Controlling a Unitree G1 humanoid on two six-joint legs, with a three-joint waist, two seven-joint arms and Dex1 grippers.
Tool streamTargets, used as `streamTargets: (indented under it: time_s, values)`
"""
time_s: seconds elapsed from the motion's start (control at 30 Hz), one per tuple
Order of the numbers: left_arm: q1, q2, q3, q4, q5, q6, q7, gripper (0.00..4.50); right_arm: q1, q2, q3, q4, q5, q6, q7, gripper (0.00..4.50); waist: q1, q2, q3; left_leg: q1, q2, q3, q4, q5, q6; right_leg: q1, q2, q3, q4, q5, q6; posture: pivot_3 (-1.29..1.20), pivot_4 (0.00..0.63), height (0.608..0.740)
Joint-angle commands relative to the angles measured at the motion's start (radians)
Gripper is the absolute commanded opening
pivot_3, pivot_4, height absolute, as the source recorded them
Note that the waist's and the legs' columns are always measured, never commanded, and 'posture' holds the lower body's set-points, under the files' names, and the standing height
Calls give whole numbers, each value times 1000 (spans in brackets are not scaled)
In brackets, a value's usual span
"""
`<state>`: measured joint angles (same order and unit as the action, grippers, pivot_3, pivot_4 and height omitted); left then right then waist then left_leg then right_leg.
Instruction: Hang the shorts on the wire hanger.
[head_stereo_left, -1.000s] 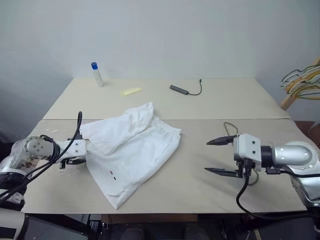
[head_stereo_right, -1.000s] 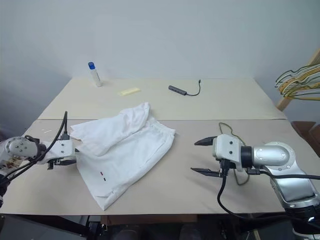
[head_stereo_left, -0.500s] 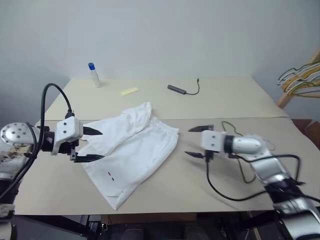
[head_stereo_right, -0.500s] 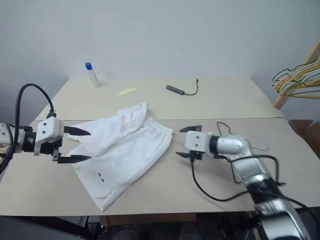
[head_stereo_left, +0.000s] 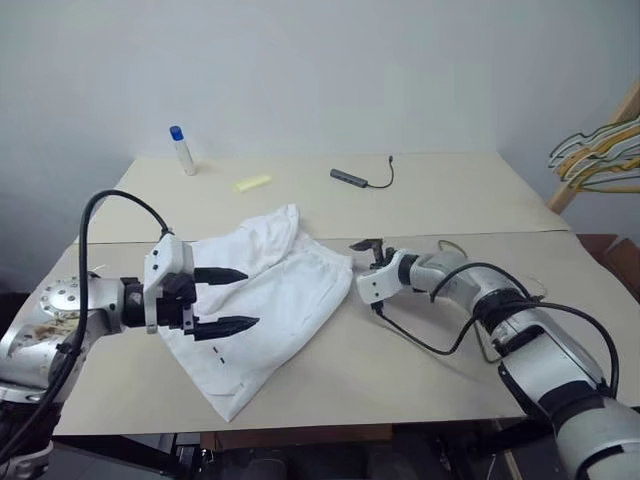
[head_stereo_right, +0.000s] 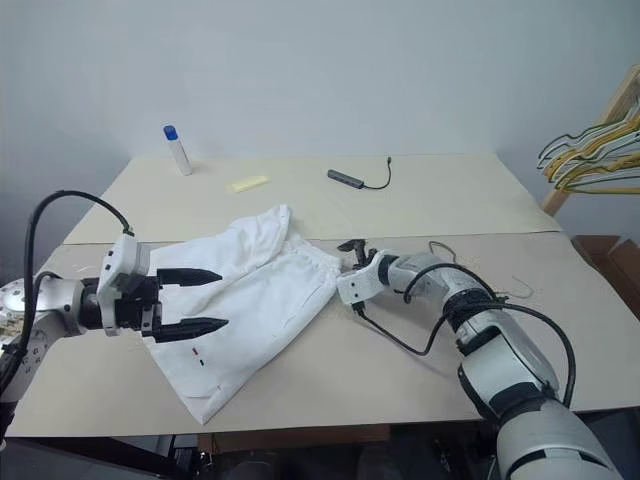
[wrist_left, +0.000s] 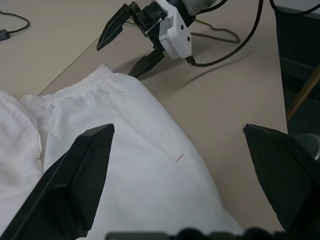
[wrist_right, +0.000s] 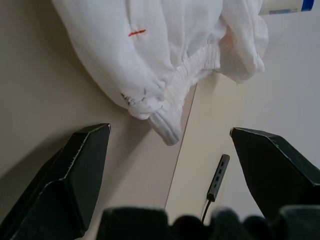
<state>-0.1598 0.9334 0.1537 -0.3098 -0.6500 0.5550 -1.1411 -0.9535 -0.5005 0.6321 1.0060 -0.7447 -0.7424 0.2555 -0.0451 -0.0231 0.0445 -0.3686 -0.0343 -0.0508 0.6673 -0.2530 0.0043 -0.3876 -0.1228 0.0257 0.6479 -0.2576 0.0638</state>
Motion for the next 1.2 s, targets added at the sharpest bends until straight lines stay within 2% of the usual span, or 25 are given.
streamTargets:
  time_s: [0.03,0.3,0.37,0.43,0.77,0.97,1.2]
  values:
    - [-12,1,47,-31,-32,27,23,4488,-59,3,25,40,-52,-50,-80,4500,-2,0,0,0,0,0,0,0,0,0,0,0,0,0,0,80,0,740]
    - [-9,3,58,-40,-35,39,36,4488,-122,129,92,187,-129,-4,-191,4500,-25,0,0,2,2,0,-4,1,-2,0,3,2,0,0,-2,89,0,740]
    - [-10,2,60,-43,-34,39,41,4500,-133,149,96,214,-129,10,-199,4126,-25,0,0,3,3,0,-4,2,-3,0,4,3,0,1,-3,89,0,740]
    - [-4,3,63,-49,-33,37,43,4500,-143,160,101,230,-136,20,-215,3587,-24,0,0,4,4,0,-4,2,-3,0,5,3,0,1,-3,95,0,740]
    - [31,12,42,-72,-3,21,41,4500,-170,205,112,275,-153,68,-270,84,-25,0,0,6,11,2,-7,3,-5,-1,13,5,0,4,-9,94,0,740]
    - [88,54,-69,-96,165,-53,40,4500,-163,163,62,256,-96,65,-229,34,-24,0,0,6,11,3,-8,3,-5,0,13,6,0,4,-9,70,0,740]
    - [80,57,-210,-107,268,-69,22,4500,-40,3,-47,71,10,109,-116,34,-20,0,0,6,11,3,-8,3,-5,1,13,6,-2,4,-9,-5,0,740]
